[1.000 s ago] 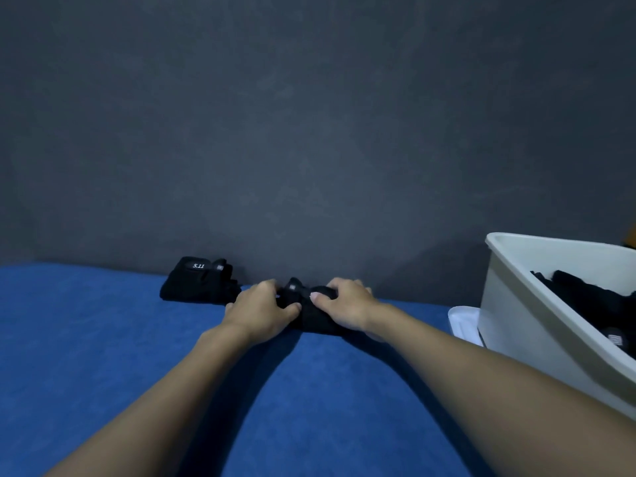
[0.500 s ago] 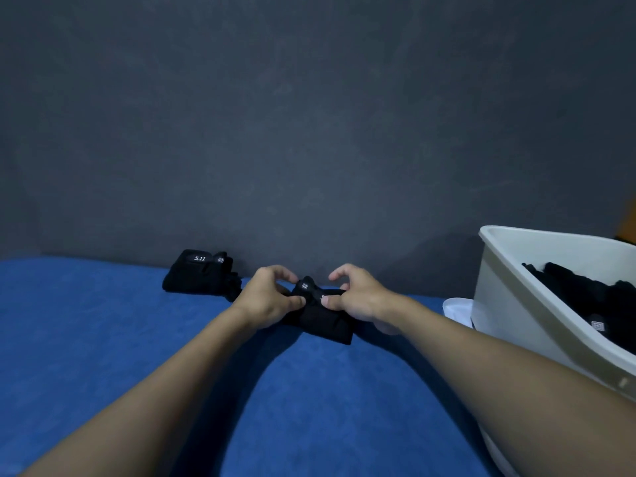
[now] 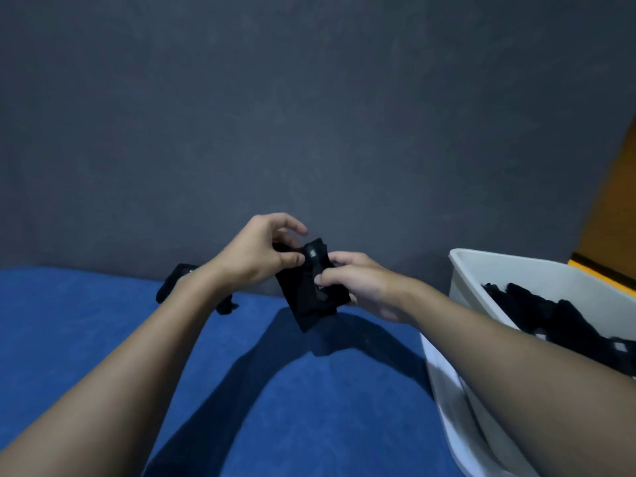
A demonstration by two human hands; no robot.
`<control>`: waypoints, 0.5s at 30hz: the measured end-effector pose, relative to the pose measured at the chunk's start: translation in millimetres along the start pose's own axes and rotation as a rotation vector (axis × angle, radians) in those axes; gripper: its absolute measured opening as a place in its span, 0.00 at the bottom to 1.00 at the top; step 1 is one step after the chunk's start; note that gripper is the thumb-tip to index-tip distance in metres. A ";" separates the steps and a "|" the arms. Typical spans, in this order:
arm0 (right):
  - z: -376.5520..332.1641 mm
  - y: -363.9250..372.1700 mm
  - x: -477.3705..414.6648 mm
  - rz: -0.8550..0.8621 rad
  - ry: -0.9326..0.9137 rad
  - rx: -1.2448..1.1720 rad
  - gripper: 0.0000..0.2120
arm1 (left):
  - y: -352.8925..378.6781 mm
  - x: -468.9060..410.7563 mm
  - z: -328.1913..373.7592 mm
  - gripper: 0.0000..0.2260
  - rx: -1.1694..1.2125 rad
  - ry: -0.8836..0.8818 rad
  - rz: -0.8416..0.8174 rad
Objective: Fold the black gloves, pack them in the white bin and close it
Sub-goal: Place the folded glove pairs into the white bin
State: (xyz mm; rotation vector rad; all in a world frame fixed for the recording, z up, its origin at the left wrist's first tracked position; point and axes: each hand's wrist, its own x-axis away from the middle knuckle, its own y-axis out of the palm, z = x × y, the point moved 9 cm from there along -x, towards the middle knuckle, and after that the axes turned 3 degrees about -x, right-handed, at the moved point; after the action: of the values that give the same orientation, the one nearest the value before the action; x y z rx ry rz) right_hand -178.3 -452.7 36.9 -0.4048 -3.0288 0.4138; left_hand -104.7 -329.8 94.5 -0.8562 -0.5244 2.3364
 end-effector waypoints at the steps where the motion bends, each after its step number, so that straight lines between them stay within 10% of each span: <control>1: -10.1 -3.6 4.0 0.021 -0.028 -0.002 0.17 | -7.3 -1.5 9.9 0.14 -0.011 0.031 0.039; 11: -84.9 -60.9 67.5 0.282 -0.250 -0.092 0.11 | -39.0 6.3 71.5 0.15 0.043 0.106 0.449; 15: -96.4 -89.6 97.1 0.365 -0.320 -0.130 0.12 | -0.2 6.8 86.3 0.20 0.333 -0.025 0.315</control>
State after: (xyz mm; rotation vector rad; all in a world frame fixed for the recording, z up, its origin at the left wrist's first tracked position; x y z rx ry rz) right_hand -285.4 -485.6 156.0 -0.9995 -3.2994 0.3246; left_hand -167.6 -338.7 153.3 -0.7948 -0.0018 2.6192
